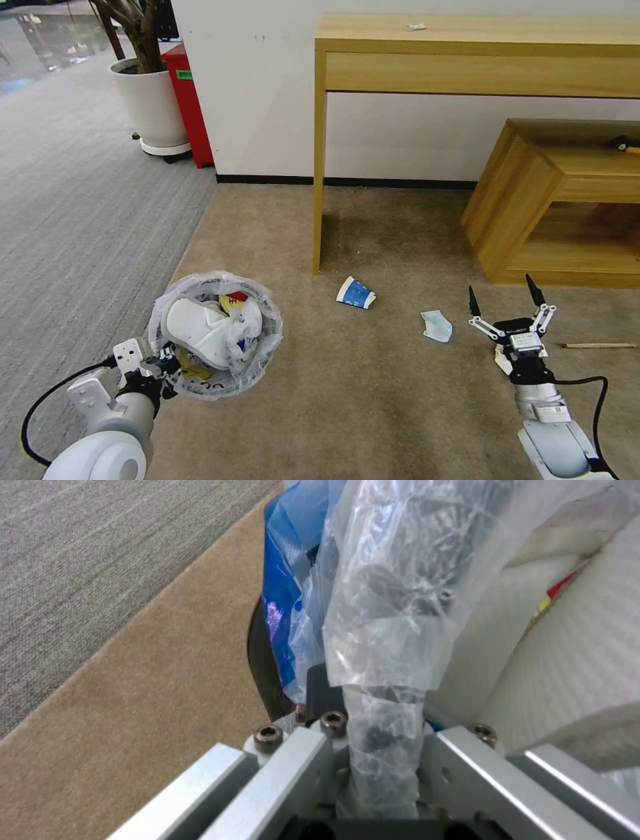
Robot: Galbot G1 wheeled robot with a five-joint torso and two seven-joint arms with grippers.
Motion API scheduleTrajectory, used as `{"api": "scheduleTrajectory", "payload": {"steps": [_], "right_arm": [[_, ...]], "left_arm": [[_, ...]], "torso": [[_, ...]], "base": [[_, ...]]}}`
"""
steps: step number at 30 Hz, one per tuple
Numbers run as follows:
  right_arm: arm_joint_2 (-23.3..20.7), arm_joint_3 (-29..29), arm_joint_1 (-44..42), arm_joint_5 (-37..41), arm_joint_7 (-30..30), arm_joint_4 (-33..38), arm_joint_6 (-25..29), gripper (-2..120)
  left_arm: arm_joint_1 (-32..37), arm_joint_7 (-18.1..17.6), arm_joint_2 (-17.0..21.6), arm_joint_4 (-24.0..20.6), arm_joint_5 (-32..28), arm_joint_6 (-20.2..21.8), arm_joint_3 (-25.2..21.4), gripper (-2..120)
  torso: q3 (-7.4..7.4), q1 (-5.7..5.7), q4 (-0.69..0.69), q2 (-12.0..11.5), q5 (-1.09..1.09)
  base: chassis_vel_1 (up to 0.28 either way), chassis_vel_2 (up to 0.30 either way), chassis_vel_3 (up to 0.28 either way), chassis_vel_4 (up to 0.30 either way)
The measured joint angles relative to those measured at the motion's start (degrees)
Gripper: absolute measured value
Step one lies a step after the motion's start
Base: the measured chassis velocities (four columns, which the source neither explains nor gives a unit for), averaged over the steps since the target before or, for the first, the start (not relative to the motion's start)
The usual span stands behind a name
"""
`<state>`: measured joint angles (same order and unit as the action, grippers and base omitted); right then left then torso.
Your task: Pick up the trash bin and place the garbage on the floor into it.
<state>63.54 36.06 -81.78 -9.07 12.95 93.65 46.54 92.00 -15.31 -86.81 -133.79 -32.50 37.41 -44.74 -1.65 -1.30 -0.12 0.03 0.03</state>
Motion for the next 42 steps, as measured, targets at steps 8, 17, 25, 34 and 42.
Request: {"api": "scheduleTrajectory", "payload": {"steps": [8,17,25,34,42], "right_arm": [[0.99,0.01,-0.73,-2.65,1.62,0.34,-0.05,98],[1.66,-0.09,-1.27,-3.39,2.0,0.46,-0.06,94],[2.05,-0.67,-1.64,-3.72,2.22,0.48,-0.06,93],[0.72,-3.25,-1.53,1.73,2.11,-0.57,-0.11,100],[-5.11,-7.38,0.55,12.19,2.57,-5.36,-0.6,100]], "left_arm": [[0.25,0.0,-0.16,-0.2,0.12,-0.12,-0.05,0],[0.33,0.02,-0.23,-0.4,0.21,-0.2,-0.02,0],[0.47,0.1,-0.35,-0.4,0.37,-0.45,0.06,0],[0.33,0.12,-0.2,-0.15,0.32,-0.5,0.05,0],[0.07,0.11,-0.03,0.89,0.33,-0.5,0.3,0]], "torso": [[0.0,0.0,0.01,0.0,-0.02],[0.0,0.0,0.01,0.0,-0.02],[-0.01,-0.02,0.01,0.0,-0.02],[-0.02,-0.04,0.01,-0.01,-0.01],[0.01,0.0,0.02,-0.01,0.0]], "base": [[0.0,0.0,0.0,0.0],[-0.02,0.023,0.02,-0.014],[-0.168,0.169,0.158,-0.152],[-0.111,0.118,0.116,-0.12],[0.021,-0.02,-0.026,0.015]]}}
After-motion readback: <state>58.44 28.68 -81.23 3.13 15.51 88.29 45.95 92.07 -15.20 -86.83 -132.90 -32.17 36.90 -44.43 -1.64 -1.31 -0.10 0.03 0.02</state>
